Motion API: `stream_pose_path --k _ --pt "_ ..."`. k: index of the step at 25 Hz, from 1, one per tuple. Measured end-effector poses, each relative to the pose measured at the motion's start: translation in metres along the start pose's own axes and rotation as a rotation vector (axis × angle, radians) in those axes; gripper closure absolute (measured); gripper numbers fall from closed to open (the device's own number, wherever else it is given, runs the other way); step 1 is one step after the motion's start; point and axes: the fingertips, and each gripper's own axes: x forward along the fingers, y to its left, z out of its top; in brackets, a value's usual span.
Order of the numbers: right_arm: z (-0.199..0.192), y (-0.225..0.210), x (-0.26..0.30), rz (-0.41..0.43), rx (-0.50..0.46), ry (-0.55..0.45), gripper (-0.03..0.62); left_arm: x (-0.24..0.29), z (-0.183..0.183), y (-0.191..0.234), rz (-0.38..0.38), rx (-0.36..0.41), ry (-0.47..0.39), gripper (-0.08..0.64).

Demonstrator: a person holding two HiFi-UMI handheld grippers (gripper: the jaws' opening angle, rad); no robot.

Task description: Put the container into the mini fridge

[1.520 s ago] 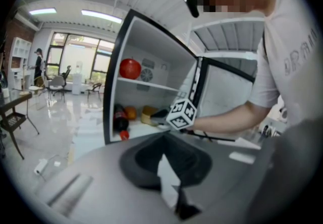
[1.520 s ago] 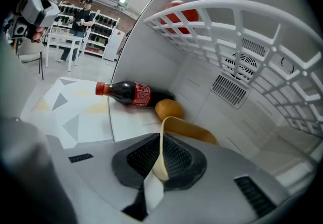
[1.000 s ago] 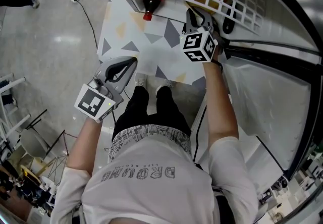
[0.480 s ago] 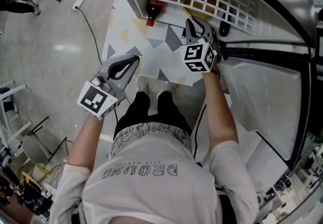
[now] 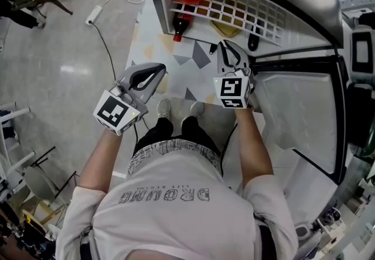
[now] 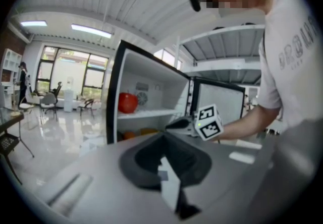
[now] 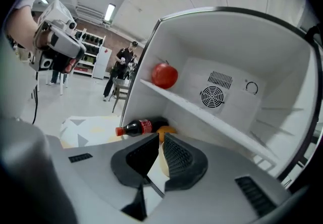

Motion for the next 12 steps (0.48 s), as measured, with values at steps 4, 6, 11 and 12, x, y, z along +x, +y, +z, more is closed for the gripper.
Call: stream_pose_path --k 4,6,11,12 --pt "0.02 0.0 -0.024 -0.018 0.045 -0.032 0.561 -0.005 0.014 0.0 -0.013 0.023 -0.026 0.552" --pt "0.028 0.002 -0.036 -0.019 0.065 -0.052 0.563 -0.008 0.021 -0.003 -0.021 0.035 -0.034 0.552" --pt "0.048 -0.001 -0.064 -0.049 0.092 -0.082 0.572 -0.012 0.035 -0.008 -0.048 0.054 -0.069 0.552" --pt "0.052 0.0 -0.069 -0.051 0.103 -0.088 0.572 -0.013 0.037 -0.009 -0.053 0.056 -0.075 0.552"
